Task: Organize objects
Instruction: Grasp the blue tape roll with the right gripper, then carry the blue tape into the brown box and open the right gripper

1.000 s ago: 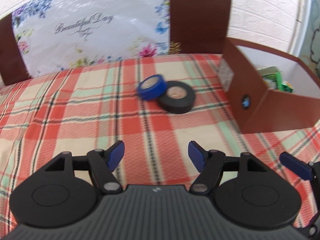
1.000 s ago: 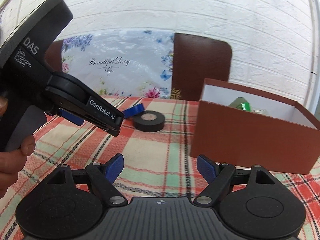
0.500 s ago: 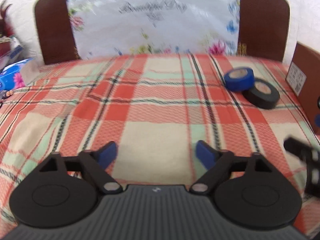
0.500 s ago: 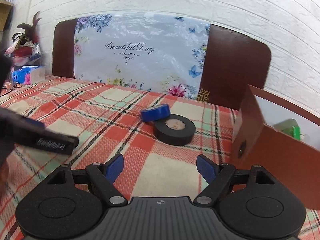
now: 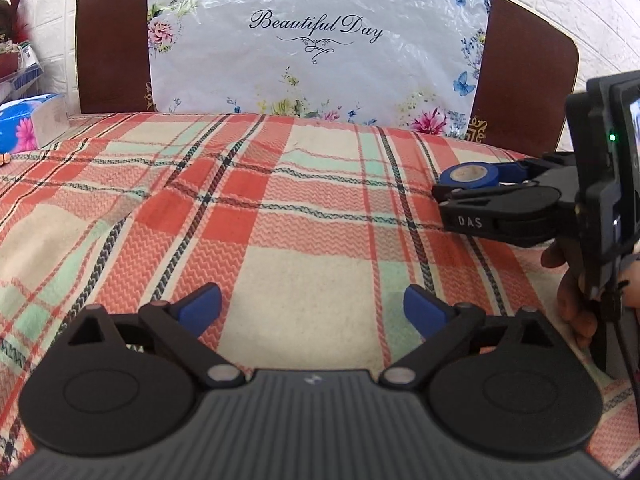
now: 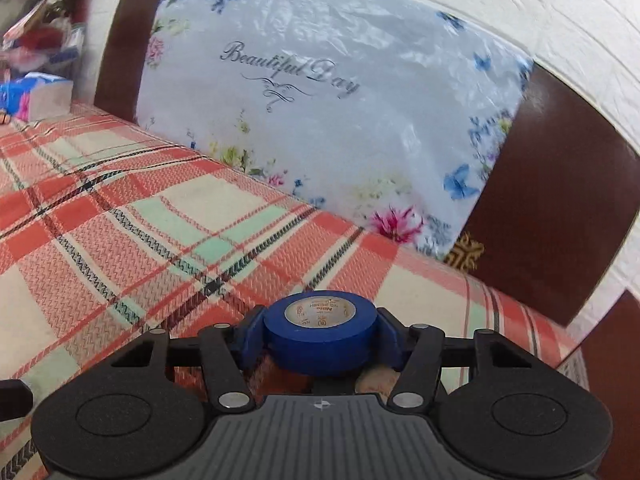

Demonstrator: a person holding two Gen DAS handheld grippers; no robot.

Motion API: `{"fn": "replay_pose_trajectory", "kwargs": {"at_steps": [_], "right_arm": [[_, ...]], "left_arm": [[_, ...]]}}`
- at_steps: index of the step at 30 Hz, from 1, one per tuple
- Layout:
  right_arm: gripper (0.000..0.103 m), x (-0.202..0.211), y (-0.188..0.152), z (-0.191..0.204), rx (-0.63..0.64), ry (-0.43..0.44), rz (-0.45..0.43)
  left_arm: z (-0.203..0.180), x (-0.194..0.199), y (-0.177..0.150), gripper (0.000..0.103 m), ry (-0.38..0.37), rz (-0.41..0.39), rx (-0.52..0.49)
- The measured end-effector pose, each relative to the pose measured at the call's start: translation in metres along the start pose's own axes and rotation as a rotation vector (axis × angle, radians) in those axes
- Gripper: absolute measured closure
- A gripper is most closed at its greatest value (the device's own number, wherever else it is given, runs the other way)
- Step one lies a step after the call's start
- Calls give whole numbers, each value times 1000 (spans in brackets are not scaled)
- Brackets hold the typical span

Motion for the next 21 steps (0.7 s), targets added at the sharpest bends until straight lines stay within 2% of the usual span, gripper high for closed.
{"fn": "replay_pose_trajectory", "kwargs": {"at_steps": [5,10,15,17,18,19,20,21], "right_arm": [[48,44,-20,-4,-86,38,13],[48,129,-79,-16,-209,89,56],[47,195,-130,-54,-358,21,93],[37,206,-138,-64,-368,-20,95],[23,209,-141,-68,-364,-40,97],[21,212,-143,-70,-365,-48,94],[21,213,-144,-71,-366,-49,94],[21,213,-145,-71,-366,-47,93]], "left_arm": [[0,0,0,3,2,3,-7],[1,1,0,3,0,1,-6],[-1,1,0,2,-1,10,-18],[-7,1,-1,0,17,39,-55],[-11,2,-1,0,30,59,-69],[-16,5,-1,1,13,81,-59],[-26,12,0,1,-44,93,-30],[-38,19,2,6,-119,95,-4]]}}
Point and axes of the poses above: each gripper's, at about its wrist camera, not at the fingertips, and x roughly against the way its jaws point, z to its left, y to its top, the point moved 7 cm from there along -x, roughly the way its jaws point, and after that the axes turned 10 degrees about -x, right-handed, at the moved point
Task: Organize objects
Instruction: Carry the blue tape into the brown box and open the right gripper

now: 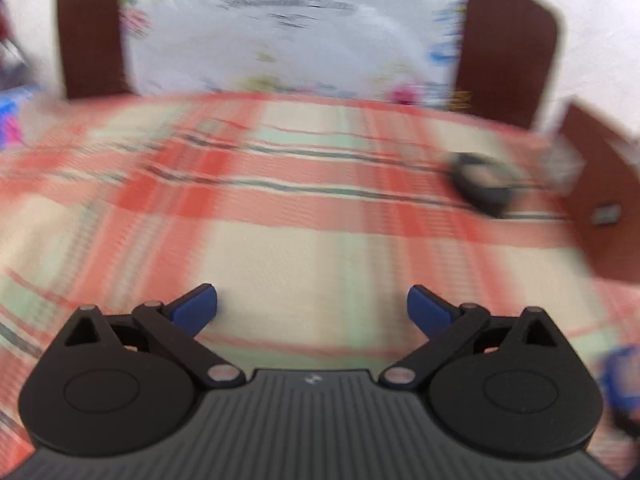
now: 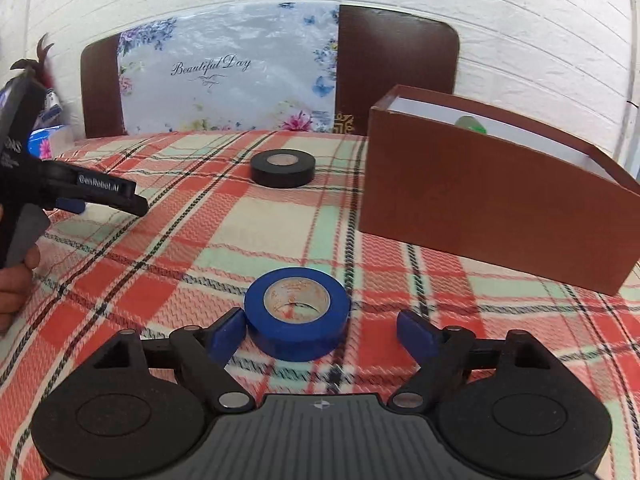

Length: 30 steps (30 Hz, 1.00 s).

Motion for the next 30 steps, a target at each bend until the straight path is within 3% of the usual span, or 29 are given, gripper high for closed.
{"fn": "replay_pose_trajectory", "kwargs": {"at_steps": [2,4,6,9,11,12,13,14,15,16,23,26,30], "right_arm": [[22,0,-1,1,13,-4,-5],[25,1,-3,6,43,-1,-13],[26,4,-5,9,78,8,-21],[28,4,-8,12,108,20,-13],[39,0,-8,13,100,41,6],[50,-3,-7,12,94,45,12],[50,-4,-5,11,84,55,17],[50,-4,-4,9,69,66,16],[50,-2,-2,6,54,76,8],[50,2,1,3,42,66,-16],[50,43,58,-62,-1,-99,-309],[50,44,83,-98,0,-169,-361],[50,32,106,-142,-15,-221,-371]], "left_arm": [[-35,12,3,10,-137,20,1],[-73,23,6,18,-224,40,-63],[-107,34,6,21,-300,54,-144],[-142,36,-2,27,-325,103,-257],[-155,25,-15,35,-350,181,-280],[-159,19,-21,38,-359,213,-277],[-162,17,-24,43,-337,207,-290],[-166,18,-24,50,-326,199,-319],[-172,19,-23,71,-345,210,-334],[-177,21,-19,75,-366,227,-323],[-256,57,55,70,-463,27,-433],[-297,57,81,69,-478,-39,-498],[-337,37,108,69,-510,-58,-503]]}}
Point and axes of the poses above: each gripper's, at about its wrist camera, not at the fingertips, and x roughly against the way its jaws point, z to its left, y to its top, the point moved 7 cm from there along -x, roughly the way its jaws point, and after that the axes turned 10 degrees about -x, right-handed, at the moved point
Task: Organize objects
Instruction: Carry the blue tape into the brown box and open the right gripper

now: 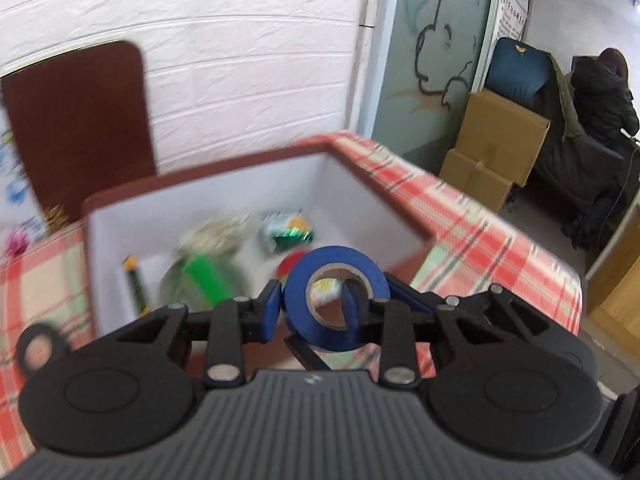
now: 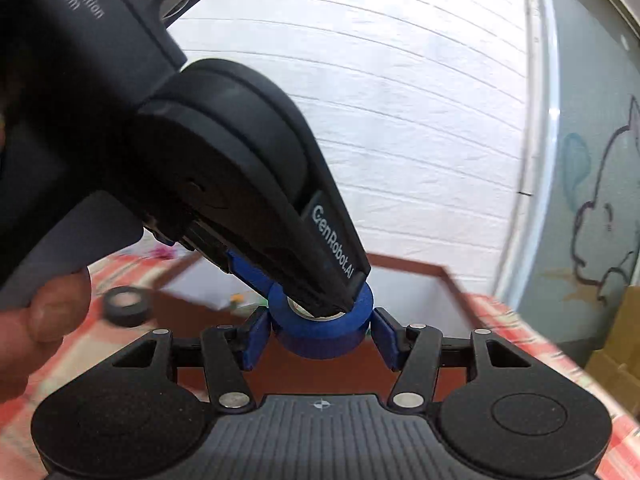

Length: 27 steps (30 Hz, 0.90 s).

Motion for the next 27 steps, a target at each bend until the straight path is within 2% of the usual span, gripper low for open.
{"fn": "replay_pose_trajectory", "kwargs": {"at_steps": [4,5,6,7,8,10,12,17,20,21,23,27], "right_arm": [[49,-36,2,-25,4,-28,22],[49,-48,0,-28,23,-39,33],[48,-60,-3,-30,47,-56,35],[33,-62,-2,-34,45,-56,-12],[29,-63,-2,-35,65,-77,-35],[32,-61,-3,-36,54,-70,-35],[31,-55,-6,-38,3,-67,-34],[30,-19,-14,-38,-108,-95,-74],[27,5,-25,-38,-192,-119,-65],[26,11,-31,-38,-218,-117,-49],[26,20,-43,-35,-248,-99,6],[26,18,-68,-9,-235,-85,122]], "left_arm": [[-4,-34,17,68,11,2,-3],[-3,-44,19,65,24,7,-2],[-1,-54,19,56,41,18,0],[2,-63,18,51,60,29,2],[6,-68,17,52,86,39,6],[17,-69,13,51,117,48,40],[20,-62,7,51,96,44,57],[7,-32,-6,48,110,-7,4],[-2,-11,-14,47,120,-40,-18],[-4,-4,-17,43,123,-46,-24],[-6,7,-22,42,121,-52,-17],[-5,27,-38,40,140,-52,-19]]}}
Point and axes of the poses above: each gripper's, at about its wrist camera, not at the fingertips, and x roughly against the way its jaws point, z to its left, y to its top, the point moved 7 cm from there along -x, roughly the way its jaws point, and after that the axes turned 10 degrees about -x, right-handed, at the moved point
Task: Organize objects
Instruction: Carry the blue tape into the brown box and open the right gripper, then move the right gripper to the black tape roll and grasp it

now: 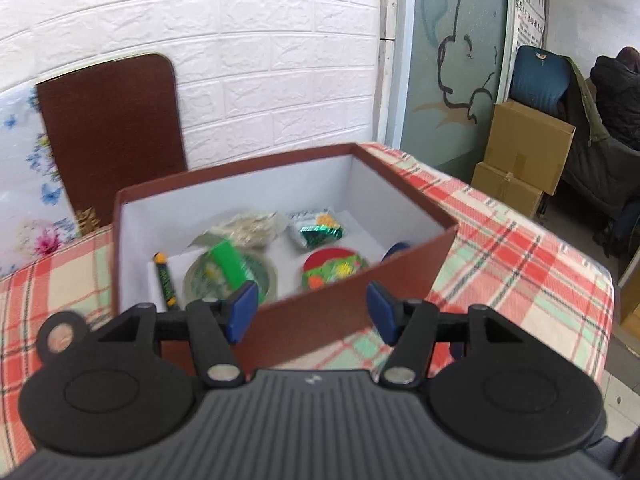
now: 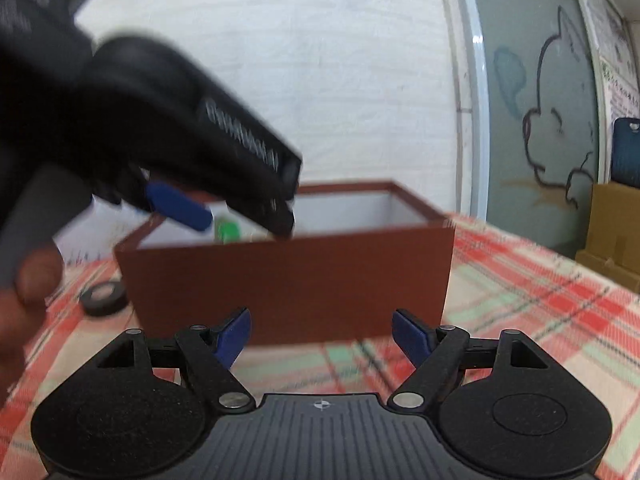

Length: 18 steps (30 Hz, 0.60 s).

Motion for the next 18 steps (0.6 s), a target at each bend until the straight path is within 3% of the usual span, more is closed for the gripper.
{"fn": "replay_pose_trajectory", "kwargs": {"at_steps": [10,18], "right_arm": [[26,25,-35,51,55,75,134],[26,27,-55,87,169,116,157]], "left_arm": [[45,5,-74,40,173,181,52],[95,13,-120,39,279,248,123]]}}
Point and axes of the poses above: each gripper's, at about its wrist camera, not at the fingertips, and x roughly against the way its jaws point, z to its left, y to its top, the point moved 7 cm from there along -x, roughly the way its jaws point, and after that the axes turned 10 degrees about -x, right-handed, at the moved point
